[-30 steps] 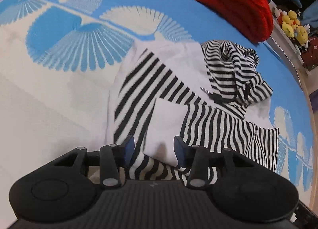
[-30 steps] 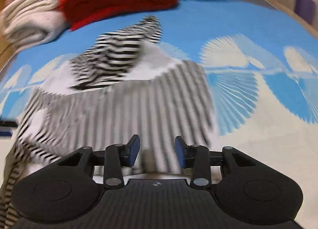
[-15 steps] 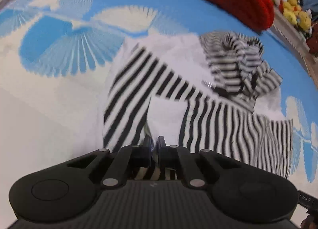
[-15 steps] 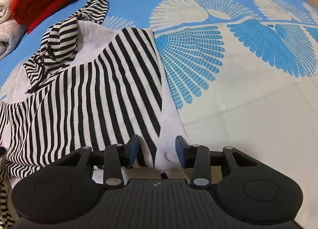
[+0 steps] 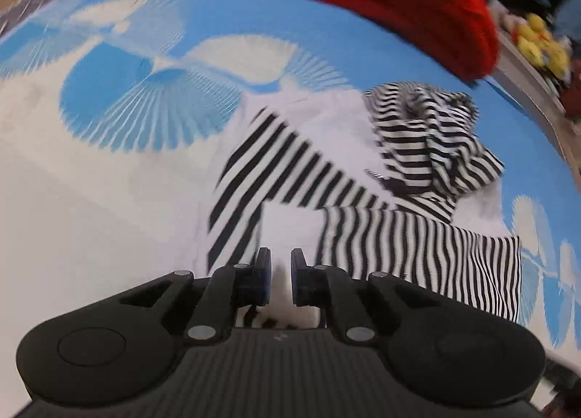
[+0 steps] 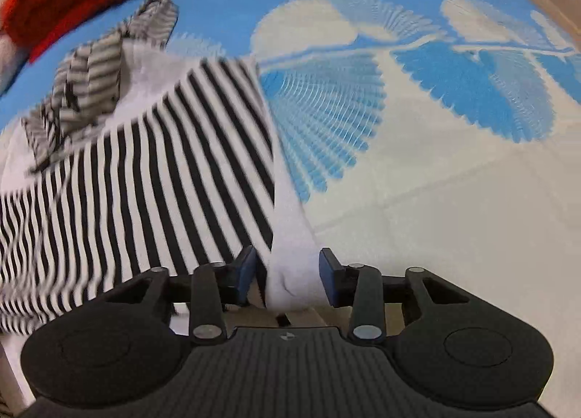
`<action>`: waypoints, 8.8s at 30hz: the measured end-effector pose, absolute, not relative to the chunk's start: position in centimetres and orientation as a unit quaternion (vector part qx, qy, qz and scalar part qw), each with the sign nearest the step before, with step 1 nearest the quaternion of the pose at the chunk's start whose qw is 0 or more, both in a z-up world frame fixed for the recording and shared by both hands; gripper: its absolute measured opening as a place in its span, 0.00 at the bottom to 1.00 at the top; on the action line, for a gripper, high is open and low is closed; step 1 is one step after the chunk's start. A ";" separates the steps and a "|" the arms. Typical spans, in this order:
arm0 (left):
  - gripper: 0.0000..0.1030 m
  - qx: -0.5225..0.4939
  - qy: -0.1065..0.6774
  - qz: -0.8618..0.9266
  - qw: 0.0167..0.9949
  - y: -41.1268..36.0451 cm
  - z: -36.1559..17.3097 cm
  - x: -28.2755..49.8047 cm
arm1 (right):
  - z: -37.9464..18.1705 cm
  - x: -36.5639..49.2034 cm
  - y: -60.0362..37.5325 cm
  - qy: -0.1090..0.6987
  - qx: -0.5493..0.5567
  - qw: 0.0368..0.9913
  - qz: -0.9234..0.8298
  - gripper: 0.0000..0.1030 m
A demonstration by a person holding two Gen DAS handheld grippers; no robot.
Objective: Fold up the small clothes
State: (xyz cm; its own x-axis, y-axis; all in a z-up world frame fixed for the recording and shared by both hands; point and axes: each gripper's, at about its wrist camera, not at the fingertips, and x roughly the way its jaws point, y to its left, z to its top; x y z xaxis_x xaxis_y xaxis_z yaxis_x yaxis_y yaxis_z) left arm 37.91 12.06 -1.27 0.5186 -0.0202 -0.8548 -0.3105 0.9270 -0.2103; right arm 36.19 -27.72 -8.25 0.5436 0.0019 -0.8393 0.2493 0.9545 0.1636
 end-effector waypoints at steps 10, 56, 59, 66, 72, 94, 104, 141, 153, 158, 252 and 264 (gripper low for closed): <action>0.22 -0.189 0.539 0.086 0.817 11.3 -4.6 38.2 | -9.4 36.7 -25.6 0.489 0.108 0.865 -0.006 0.37; 0.40 -0.070 0.495 0.065 0.863 7.5 -2.1 38.0 | -5.7 36.4 -23.7 0.437 0.039 0.898 -0.012 0.62; 0.40 -0.062 0.474 0.065 0.876 7.4 -1.0 37.8 | -5.3 36.3 -24.8 0.435 0.041 0.899 -0.024 0.62; 0.40 -0.011 0.393 0.049 0.918 6.3 1.8 36.6 | -4.0 35.8 -26.8 0.430 0.053 0.901 -0.032 0.62; 0.23 -0.020 0.367 0.014 0.930 4.6 4.0 40.3 | -3.5 35.7 -28.8 0.425 0.067 0.902 -0.044 0.62; 0.19 0.021 0.396 -0.042 0.917 -3.3 -2.4 74.0 | -6.0 36.8 -29.6 0.452 -0.026 0.888 -0.078 0.62; 0.51 0.022 0.436 -0.028 0.899 -4.6 -6.9 80.5 | -6.0 36.9 -30.4 0.451 -0.030 0.888 -0.086 0.61; 0.40 -0.239 0.508 0.022 0.827 9.0 1.4 38.4 | -2.6 36.5 -28.2 0.399 0.213 0.892 0.006 0.58; 0.44 -0.305 0.568 0.014 0.764 9.1 -4.8 38.5 | -6.2 37.1 -23.7 0.466 0.164 0.868 0.055 0.45; 0.04 -0.309 0.558 0.023 0.770 9.6 -4.8 38.9 | -5.9 37.1 -24.6 0.449 0.237 0.859 0.067 0.02; 0.47 -0.262 0.522 0.055 0.810 19.4 -2.3 9.0 | -4.8 9.1 -36.4 0.433 0.232 0.871 -0.013 0.37; 0.79 -0.292 0.554 0.064 0.777 18.1 -5.1 11.3 | -8.0 11.2 -34.9 0.495 0.244 0.834 0.002 0.53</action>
